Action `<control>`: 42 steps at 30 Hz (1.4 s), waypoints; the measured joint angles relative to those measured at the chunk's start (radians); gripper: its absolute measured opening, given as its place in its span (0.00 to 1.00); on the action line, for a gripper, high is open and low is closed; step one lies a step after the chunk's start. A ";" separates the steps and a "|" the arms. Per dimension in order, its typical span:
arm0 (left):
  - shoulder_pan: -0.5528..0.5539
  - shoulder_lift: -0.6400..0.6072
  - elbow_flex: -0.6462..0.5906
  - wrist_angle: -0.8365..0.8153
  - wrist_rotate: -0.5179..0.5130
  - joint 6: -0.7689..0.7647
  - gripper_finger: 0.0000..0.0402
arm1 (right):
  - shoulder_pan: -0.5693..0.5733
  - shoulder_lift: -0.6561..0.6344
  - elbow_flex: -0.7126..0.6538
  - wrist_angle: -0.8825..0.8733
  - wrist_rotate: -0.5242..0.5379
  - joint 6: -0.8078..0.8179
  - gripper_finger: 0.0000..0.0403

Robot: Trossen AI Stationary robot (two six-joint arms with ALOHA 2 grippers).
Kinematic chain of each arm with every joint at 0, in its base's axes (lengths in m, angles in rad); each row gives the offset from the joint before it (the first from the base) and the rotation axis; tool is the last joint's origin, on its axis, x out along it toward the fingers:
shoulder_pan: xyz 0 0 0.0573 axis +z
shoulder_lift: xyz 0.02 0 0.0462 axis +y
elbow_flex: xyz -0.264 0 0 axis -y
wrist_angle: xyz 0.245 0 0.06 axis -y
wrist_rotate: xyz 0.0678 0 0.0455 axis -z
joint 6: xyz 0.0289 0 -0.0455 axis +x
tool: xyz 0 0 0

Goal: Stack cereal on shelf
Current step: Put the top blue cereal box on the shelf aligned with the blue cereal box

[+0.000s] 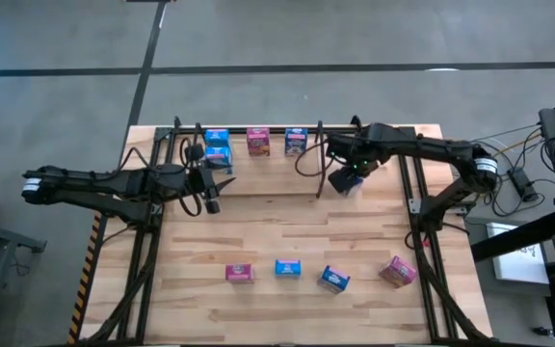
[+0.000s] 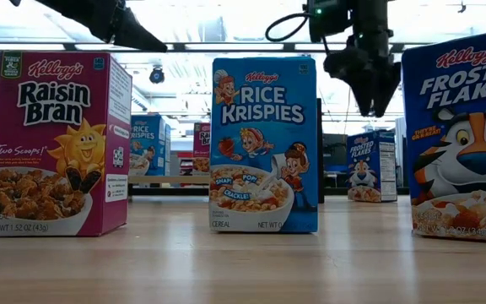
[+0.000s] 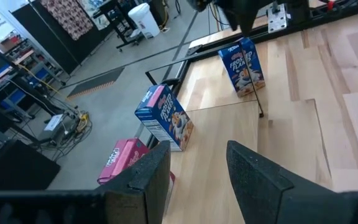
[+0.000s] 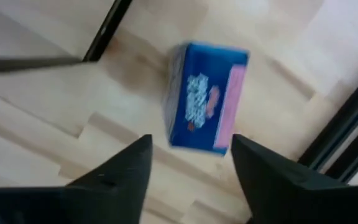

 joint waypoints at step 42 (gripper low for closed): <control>0.000 0.002 0.000 0.002 0.001 -0.031 0.35 | -0.050 -0.002 -0.197 0.251 0.057 -0.115 0.33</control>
